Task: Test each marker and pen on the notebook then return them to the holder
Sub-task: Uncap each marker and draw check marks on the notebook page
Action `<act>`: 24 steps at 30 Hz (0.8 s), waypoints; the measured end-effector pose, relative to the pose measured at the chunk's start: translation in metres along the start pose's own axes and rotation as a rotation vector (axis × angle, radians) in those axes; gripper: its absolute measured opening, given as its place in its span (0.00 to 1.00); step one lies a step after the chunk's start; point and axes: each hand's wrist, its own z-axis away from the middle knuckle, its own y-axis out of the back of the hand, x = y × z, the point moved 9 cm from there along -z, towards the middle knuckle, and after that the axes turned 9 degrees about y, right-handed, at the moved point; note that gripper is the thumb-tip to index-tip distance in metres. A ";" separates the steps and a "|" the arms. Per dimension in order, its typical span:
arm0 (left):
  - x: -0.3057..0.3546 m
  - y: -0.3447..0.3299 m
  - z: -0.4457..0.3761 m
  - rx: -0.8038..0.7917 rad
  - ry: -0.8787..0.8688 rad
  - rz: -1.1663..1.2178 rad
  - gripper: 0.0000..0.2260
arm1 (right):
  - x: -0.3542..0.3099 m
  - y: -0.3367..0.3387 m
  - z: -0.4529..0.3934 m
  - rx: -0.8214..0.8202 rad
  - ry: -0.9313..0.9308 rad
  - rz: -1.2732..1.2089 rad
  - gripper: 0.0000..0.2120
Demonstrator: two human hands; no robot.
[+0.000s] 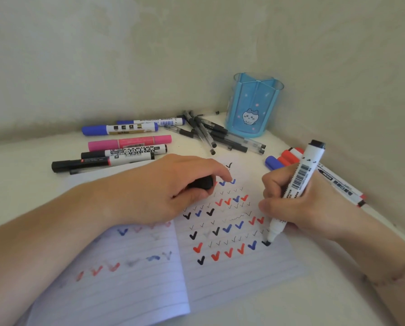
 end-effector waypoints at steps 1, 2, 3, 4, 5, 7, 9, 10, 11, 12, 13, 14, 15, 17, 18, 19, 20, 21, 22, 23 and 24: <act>-0.002 -0.001 0.000 -0.007 0.021 -0.005 0.17 | 0.000 0.000 0.000 0.006 0.002 0.004 0.17; -0.003 -0.002 0.000 -0.013 0.035 -0.009 0.17 | 0.000 0.001 0.000 0.015 0.004 0.008 0.17; -0.003 -0.002 -0.001 -0.012 0.037 -0.010 0.17 | 0.000 0.003 -0.001 0.030 0.010 0.011 0.17; -0.001 -0.001 -0.001 -0.009 0.036 -0.008 0.17 | 0.000 0.005 -0.001 0.050 0.015 0.011 0.17; 0.000 0.000 -0.001 -0.006 0.035 -0.003 0.17 | 0.000 0.007 -0.002 0.071 0.023 0.009 0.16; 0.001 0.001 -0.001 -0.006 0.039 0.027 0.17 | -0.001 0.010 -0.002 0.095 0.040 -0.012 0.17; 0.002 0.003 -0.002 0.004 0.041 0.082 0.15 | -0.008 0.014 -0.003 0.142 0.094 -0.120 0.20; 0.002 0.006 -0.002 0.025 0.037 0.114 0.15 | -0.010 0.019 -0.003 0.192 0.130 -0.234 0.21; 0.003 0.009 -0.002 0.051 0.036 0.146 0.14 | -0.013 0.024 -0.002 0.249 0.166 -0.343 0.21; 0.003 0.013 -0.003 0.081 0.041 0.176 0.14 | -0.014 0.029 -0.002 0.294 0.202 -0.418 0.22; 0.002 0.016 -0.002 0.113 0.049 0.201 0.13 | -0.017 0.033 -0.002 0.316 0.234 -0.451 0.22; 0.001 0.020 -0.002 0.146 0.058 0.218 0.13 | -0.019 0.034 -0.003 0.311 0.268 -0.456 0.22; 0.000 0.023 -0.002 0.174 0.064 0.225 0.12 | -0.023 0.032 -0.003 0.283 0.299 -0.448 0.20; -0.001 0.027 -0.001 0.210 0.058 0.208 0.11 | -0.029 0.026 -0.003 0.207 0.353 -0.437 0.15; -0.001 0.028 -0.001 0.221 0.047 0.198 0.10 | -0.031 0.025 -0.002 0.187 0.372 -0.444 0.11; 0.000 0.028 0.000 0.229 0.034 0.191 0.09 | -0.032 0.025 -0.001 0.180 0.377 -0.457 0.08; 0.001 0.029 0.000 0.235 0.022 0.189 0.09 | -0.030 0.026 0.000 0.185 0.378 -0.465 0.09; 0.002 0.029 0.001 0.238 0.013 0.191 0.09 | -0.029 0.027 0.000 0.192 0.367 -0.462 0.10; 0.004 0.028 0.001 0.234 0.006 0.196 0.09 | -0.028 0.027 0.000 0.197 0.360 -0.452 0.10; 0.005 0.027 0.001 0.226 0.001 0.206 0.09 | -0.028 0.025 0.000 0.197 0.349 -0.439 0.10; 0.006 0.026 0.001 0.216 -0.001 0.222 0.09 | -0.027 0.023 0.001 0.181 0.347 -0.425 0.10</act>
